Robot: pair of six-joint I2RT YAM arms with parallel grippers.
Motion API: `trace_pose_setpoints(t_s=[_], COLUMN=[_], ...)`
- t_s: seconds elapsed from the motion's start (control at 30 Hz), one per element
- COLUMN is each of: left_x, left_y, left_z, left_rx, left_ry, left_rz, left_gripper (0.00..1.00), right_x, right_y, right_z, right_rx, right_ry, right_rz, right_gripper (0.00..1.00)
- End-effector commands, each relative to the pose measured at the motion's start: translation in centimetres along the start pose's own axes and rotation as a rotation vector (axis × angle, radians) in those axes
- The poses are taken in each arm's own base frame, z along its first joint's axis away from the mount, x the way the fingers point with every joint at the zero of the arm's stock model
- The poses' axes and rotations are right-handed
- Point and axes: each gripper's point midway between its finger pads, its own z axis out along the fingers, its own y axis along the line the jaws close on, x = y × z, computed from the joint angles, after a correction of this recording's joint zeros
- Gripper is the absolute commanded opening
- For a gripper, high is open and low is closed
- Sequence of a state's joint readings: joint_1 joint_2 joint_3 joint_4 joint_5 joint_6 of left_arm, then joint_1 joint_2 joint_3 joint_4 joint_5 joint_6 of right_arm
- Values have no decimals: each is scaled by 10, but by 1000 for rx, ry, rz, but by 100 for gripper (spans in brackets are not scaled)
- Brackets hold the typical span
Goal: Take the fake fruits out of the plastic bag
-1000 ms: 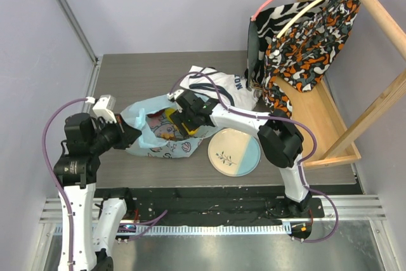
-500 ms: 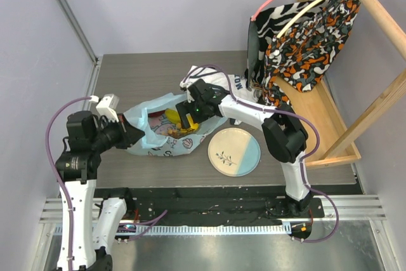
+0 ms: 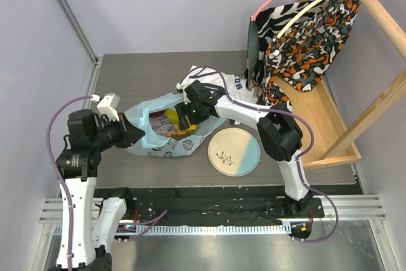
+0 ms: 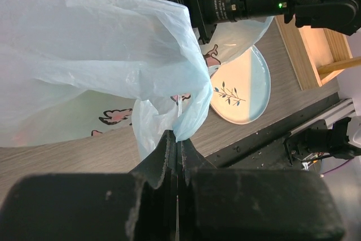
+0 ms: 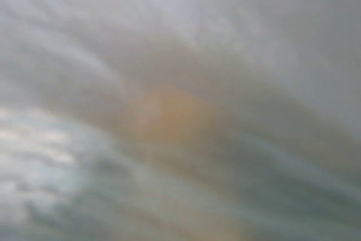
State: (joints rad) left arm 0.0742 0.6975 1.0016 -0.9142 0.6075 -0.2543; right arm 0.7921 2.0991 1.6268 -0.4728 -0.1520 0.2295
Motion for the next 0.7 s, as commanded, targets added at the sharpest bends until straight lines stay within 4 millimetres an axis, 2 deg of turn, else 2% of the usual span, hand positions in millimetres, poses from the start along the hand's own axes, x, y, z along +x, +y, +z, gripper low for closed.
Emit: trace_pose_setpoints(t_s=[0.0,0.03,0.07,0.13,0.17,0.23,0.3,0.33,0.37,0.4,0.5,0.57,0.67], left_x=[-4,-5,-5,-6,-5,-7,-8,-9,-9,-9,-11,-11,-11], left_y=[-6,-6,-6,-6,-6,-6,-6,-6,-6,-6,-7,-8,-9], left_z=[-2,-2,-2,-2,-1,-1,1,0,1,0,-1,-1,-2], left_rx=[28,29,27,29,30,31,30,34,34,33,34,34,39], left_ry=[-13,-16,-16,-19,-15,-21,-23,-26,-26,-29,-33,-33,-35], left_rz=[29,30,29,30,29,31,29,30,30,31,33,35,40], left_gripper=[0,0,0,0,0,0,0,0,0,0,0,0,0], right_x=[-69,-72,-75,-70,-63,-52,-33,-27,-20,-15,-19,-29,-40], right_y=[23,22,14,4,-10,-22,-36,-37,-37,-32,-9,0,0], right_z=[-67,-74,-83,-86,-84,-79,-68,-63,-59,-53,-51,-58,-71], right_rx=[-23,-8,59,142,211,271,335,337,334,297,176,149,144], right_ry=[-219,-236,-261,-266,-253,-230,-179,-164,-147,-127,-131,-162,-199], right_rz=[-93,-114,-130,-191,-201,-205,-198,-175,-171,-163,-138,-115,-59], right_gripper=[22,21,20,20,20,20,22,26,41,50,70,74,82])
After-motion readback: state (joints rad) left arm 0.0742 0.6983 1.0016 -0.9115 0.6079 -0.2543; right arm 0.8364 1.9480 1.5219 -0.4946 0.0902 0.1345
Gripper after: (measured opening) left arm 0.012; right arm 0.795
